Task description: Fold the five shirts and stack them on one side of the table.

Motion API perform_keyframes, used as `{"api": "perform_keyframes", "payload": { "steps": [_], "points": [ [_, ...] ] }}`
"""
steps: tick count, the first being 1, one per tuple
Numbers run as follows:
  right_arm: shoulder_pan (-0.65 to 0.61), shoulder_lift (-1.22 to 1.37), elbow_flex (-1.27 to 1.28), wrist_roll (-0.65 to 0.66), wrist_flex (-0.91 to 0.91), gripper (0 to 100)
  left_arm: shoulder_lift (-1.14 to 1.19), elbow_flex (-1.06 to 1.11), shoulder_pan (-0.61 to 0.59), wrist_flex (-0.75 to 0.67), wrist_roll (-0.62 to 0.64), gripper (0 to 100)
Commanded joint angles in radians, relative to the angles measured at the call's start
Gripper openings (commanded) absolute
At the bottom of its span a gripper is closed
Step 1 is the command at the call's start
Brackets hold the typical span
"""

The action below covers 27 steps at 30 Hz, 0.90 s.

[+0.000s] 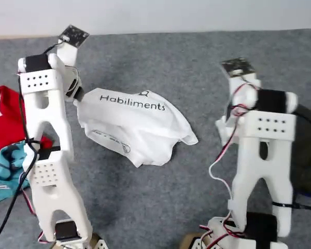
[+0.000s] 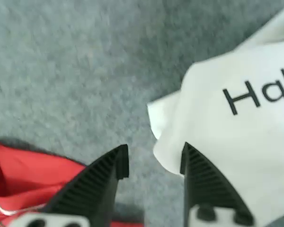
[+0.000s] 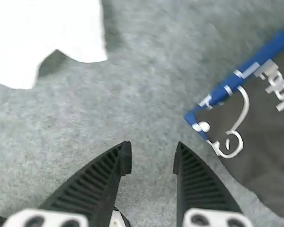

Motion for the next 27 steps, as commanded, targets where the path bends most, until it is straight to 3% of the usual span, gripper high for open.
{"api": "perform_keyframes", "payload": {
  "steps": [1, 10, 17, 27],
  "points": [
    [-0.028, -0.028, -0.006, 0.005, 0.038, 15.8, -0.011, -0.041, 0.032, 0.054, -0.008, 18],
    [-0.025, -0.030, -0.006, 0.005, 0.039, 15.8, -0.074, -0.025, 0.061, 0.107, -0.103, 21],
    [-0.024, -0.030, -0.006, 0.005, 0.039, 15.8, -0.278, 0.354, 0.026, 0.098, -0.290, 22],
    [-0.025, -0.028, 0.020, 0.008, 0.039, 15.8, -0.292, 0.685, 0.044, -0.245, -0.288, 22]
  ]
}}
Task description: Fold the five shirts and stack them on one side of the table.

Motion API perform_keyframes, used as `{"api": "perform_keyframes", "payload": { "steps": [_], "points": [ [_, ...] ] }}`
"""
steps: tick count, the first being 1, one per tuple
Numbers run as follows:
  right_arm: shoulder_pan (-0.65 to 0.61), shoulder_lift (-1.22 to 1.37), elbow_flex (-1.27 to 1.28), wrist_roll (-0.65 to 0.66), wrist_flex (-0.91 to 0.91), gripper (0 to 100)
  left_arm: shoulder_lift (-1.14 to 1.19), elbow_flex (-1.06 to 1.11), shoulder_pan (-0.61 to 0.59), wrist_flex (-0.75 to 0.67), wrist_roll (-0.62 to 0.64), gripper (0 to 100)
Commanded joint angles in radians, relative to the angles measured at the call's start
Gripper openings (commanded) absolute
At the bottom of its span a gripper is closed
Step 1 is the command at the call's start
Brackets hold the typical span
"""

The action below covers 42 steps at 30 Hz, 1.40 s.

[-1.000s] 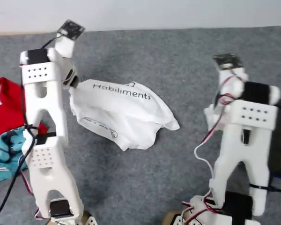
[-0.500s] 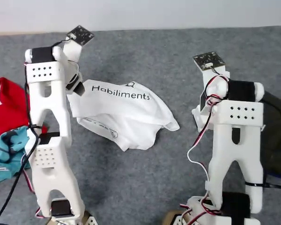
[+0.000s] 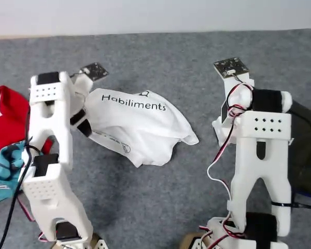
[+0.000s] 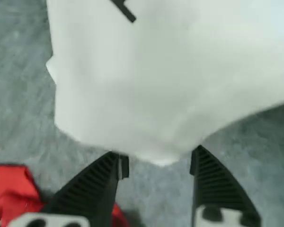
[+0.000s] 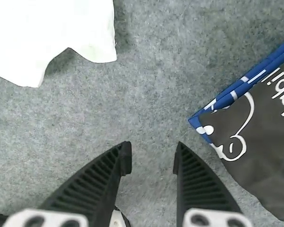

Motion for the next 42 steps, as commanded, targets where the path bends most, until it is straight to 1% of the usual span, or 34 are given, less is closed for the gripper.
{"api": "perform_keyframes", "payload": {
  "steps": [1, 3, 5, 7, 9, 11, 15, 19, 22, 25, 28, 31, 34, 37, 40, 42],
  "points": [
    [-0.005, -0.030, 0.017, 0.008, 0.039, 15.8, -0.068, 0.068, 0.026, -0.124, 0.034, 21],
    [-0.005, -0.030, 0.034, 0.008, 0.039, 15.8, -0.068, 0.082, 0.034, -0.193, 0.101, 21],
    [-0.005, -0.031, 0.038, 0.008, 0.039, 15.8, -0.069, 0.082, 0.040, -0.250, 0.149, 19],
    [-0.005, -0.033, 0.038, 0.008, 0.039, 15.8, -0.078, 0.077, 0.044, -0.292, 0.178, 14],
    [-0.005, -0.033, 0.038, 0.008, 0.039, 15.8, -0.081, 0.068, 0.060, -0.304, 0.181, 7],
    [-0.005, -0.036, 0.038, 0.008, 0.039, 15.8, -0.092, 0.028, 0.068, -0.265, 0.180, 1],
    [-0.005, -0.039, 0.037, 0.008, 0.039, 15.8, -0.161, -0.077, 0.080, -0.155, 0.183, 1],
    [-0.005, -0.039, 0.035, 0.009, 0.039, 15.8, -0.264, -0.203, 0.120, -0.057, 0.187, 0],
    [-0.005, -0.039, 0.035, 0.009, 0.039, 15.8, -0.344, -0.314, 0.152, -0.011, 0.276, 0],
    [-0.005, -0.041, 0.035, 0.009, 0.039, 15.8, -0.405, -0.420, 0.173, -0.006, 0.385, 0],
    [-0.005, -0.041, 0.034, 0.009, 0.039, 15.8, -0.448, -0.507, 0.183, -0.006, 0.459, 0],
    [-0.005, -0.041, 0.034, 0.009, 0.039, 15.8, -0.485, -0.578, 0.173, -0.006, 0.503, 0],
    [-0.005, -0.041, 0.034, 0.009, 0.039, 15.8, -0.522, -0.621, 0.112, 0.017, 0.509, 0],
    [-0.007, -0.041, 0.034, 0.011, 0.038, 15.8, -0.546, -0.628, 0.011, 0.091, 0.505, 0],
    [-0.016, -0.031, 0.028, 0.011, 0.035, 15.8, -0.539, -0.619, -0.133, 0.178, 0.497, 0],
    [-0.038, -0.028, 0.008, 0.011, 0.021, 15.8, -0.509, -0.593, -0.241, 0.216, 0.466, 0]
  ]
}}
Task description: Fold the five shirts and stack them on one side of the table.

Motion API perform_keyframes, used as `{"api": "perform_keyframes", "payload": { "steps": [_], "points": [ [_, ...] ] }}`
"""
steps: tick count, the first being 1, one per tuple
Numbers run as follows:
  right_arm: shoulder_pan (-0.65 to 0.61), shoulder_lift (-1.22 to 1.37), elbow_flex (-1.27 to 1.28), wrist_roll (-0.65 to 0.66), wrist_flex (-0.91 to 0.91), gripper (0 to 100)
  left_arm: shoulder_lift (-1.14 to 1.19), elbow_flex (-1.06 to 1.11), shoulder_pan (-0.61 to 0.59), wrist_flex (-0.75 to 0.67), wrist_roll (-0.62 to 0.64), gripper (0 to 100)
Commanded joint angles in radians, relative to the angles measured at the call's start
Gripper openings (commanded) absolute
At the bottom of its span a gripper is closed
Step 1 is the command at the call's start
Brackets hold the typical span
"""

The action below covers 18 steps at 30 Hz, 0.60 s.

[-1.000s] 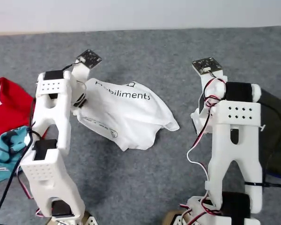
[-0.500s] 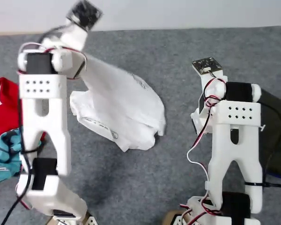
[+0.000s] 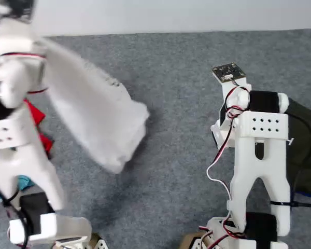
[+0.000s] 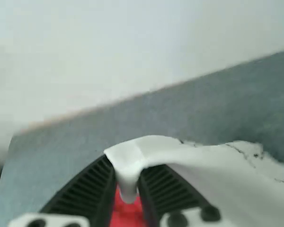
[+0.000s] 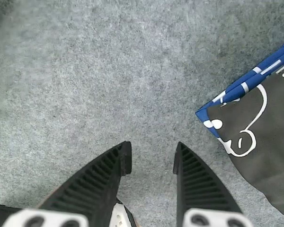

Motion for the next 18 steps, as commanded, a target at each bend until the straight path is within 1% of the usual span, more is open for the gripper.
{"api": "perform_keyframes", "payload": {
  "steps": [1, 5, 9, 13, 18],
  "points": [
    [-0.036, -0.028, -0.049, 0.011, 0.008, 15.9, 0.012, 0.021, -0.198, 0.057, -0.035, 0],
    [-0.116, -0.021, -0.069, 0.011, -0.061, 15.9, 0.107, 0.128, -0.427, 0.060, -0.044, 0],
    [-0.240, 0.064, -0.084, 0.011, -0.079, 15.9, 0.244, 0.231, -0.580, 0.060, -0.044, 0],
    [-0.354, 0.202, -0.189, 0.011, -0.077, 16.1, 0.384, 0.260, -0.684, 0.060, -0.040, 0],
    [-0.503, 0.395, -0.400, 0.003, -0.056, 16.5, 0.496, 0.248, -0.761, 0.060, -0.040, 0]
  ]
}}
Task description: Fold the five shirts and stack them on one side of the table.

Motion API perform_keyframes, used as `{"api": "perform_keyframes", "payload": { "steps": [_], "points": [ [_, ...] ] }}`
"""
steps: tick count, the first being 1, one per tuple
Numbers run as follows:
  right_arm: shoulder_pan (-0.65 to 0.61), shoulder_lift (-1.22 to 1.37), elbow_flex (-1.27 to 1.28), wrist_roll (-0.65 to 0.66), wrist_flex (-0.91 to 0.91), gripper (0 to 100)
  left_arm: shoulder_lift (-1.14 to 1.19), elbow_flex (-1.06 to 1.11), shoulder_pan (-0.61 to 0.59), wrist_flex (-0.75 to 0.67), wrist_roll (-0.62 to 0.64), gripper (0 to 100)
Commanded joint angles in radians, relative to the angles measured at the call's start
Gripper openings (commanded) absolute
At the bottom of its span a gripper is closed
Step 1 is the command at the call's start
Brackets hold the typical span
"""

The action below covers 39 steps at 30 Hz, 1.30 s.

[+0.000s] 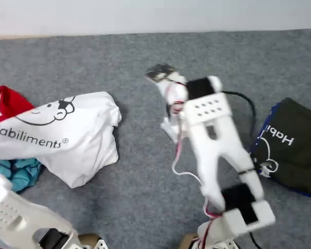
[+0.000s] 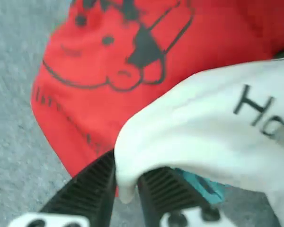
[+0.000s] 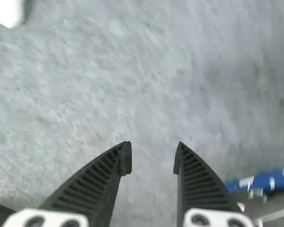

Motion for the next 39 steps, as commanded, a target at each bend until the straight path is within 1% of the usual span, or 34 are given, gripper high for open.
{"api": "perform_keyframes", "payload": {
  "steps": [1, 3, 6, 10, 17, 21, 25, 27, 29, 31, 32, 34, 35, 39],
  "points": [
    [-0.122, 0.108, -0.181, 0.003, 0.021, 17.7, 0.025, -0.021, -0.049, 0.006, -0.006, 0],
    [-0.197, 0.183, -0.245, -0.003, 0.045, 21.8, 0.029, -0.021, -0.057, 0.005, -0.006, 0],
    [-0.295, 0.297, -0.330, -0.074, 0.056, 26.2, 0.029, -0.021, -0.054, 0.005, -0.006, 0],
    [-0.389, 0.447, -0.443, -0.083, 0.050, 26.8, 0.029, -0.038, -0.051, 0.005, -0.006, 0],
    [-0.490, 0.699, -0.744, -0.083, 0.053, 26.8, 0.029, -0.094, -0.051, 0.005, -0.006, 0],
    [-0.532, 0.811, -0.858, -0.083, 0.056, 26.8, 0.029, -0.108, -0.051, 0.005, -0.006, 0],
    [-0.542, 0.928, -0.925, -0.083, 0.044, 26.6, 0.029, -0.108, -0.051, 0.005, -0.006, 0],
    [-0.536, 0.986, -0.965, -0.081, 0.045, 24.4, 0.029, -0.108, -0.051, 0.005, -0.006, 0],
    [-0.515, 1.033, -1.020, -0.081, 0.056, 16.5, 0.029, -0.108, -0.051, 0.005, -0.006, 0],
    [-0.487, 1.055, -1.080, -0.081, 0.077, 4.2, 0.029, -0.108, -0.051, 0.005, -0.006, 0],
    [-0.475, 1.056, -1.112, -0.080, 0.093, 0.0, 0.029, -0.108, -0.051, 0.005, -0.006, 0],
    [-0.443, 1.046, -1.151, -0.057, 0.107, 2.8, 0.029, -0.110, -0.048, 0.005, -0.006, 0],
    [-0.424, 1.027, -1.165, -0.043, 0.105, 0.9, 0.028, -0.110, -0.040, 0.008, -0.006, 0],
    [-0.360, 0.906, -1.186, 0.006, 0.104, 1.0, -0.011, -0.110, -0.005, 0.028, -0.006, 0]
  ]
}}
